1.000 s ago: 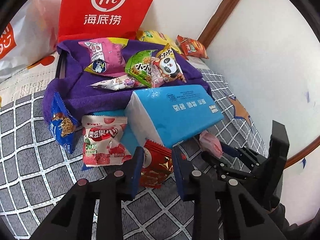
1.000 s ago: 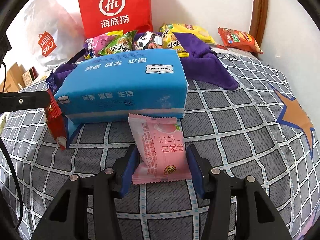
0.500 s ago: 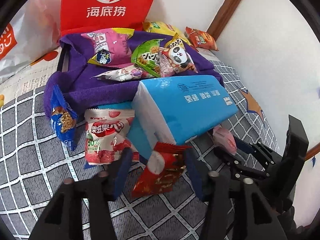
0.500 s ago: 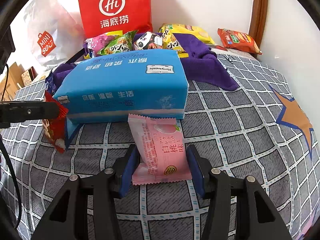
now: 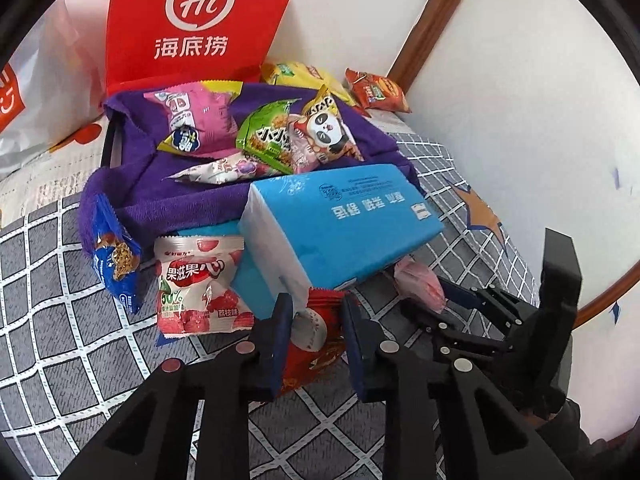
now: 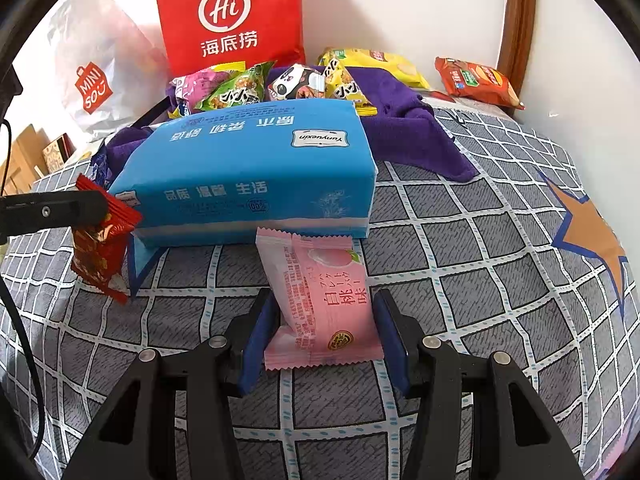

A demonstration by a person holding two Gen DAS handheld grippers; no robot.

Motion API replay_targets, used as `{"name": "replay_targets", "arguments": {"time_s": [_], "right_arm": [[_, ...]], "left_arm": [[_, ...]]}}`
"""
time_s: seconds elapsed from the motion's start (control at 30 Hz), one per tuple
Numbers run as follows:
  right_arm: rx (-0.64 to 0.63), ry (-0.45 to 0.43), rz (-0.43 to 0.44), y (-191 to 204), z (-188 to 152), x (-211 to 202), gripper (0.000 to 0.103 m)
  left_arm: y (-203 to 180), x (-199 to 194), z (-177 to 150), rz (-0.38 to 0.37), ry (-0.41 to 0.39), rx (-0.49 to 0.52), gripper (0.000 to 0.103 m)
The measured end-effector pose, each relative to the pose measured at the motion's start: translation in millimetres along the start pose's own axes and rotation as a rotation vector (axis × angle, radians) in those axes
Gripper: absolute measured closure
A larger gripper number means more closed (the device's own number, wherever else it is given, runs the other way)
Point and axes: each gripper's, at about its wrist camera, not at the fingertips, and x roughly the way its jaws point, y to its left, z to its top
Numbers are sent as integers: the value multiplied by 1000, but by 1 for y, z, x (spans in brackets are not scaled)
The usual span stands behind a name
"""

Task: Organize snacks
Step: 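Grasp the red wrapped candy packet with left tool while right tool holds pink packet, then lift and carry both held packets toward the purple towel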

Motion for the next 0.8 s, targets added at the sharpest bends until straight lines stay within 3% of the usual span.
{"name": "replay_targets", "arguments": {"time_s": [0.43,0.6,0.8], "right_arm": [[1,2,2,-2,0,0,53],[9,3,4,-2,1,-5,54],[-15,-45,-19,-4,3,-25,54]], "left_arm": [[-9,-12,0,-64,-36,20,81],[-8,-12,-1,-71,-28,17,88],[1,-13,-1,-78,-10,-23,88]]}}
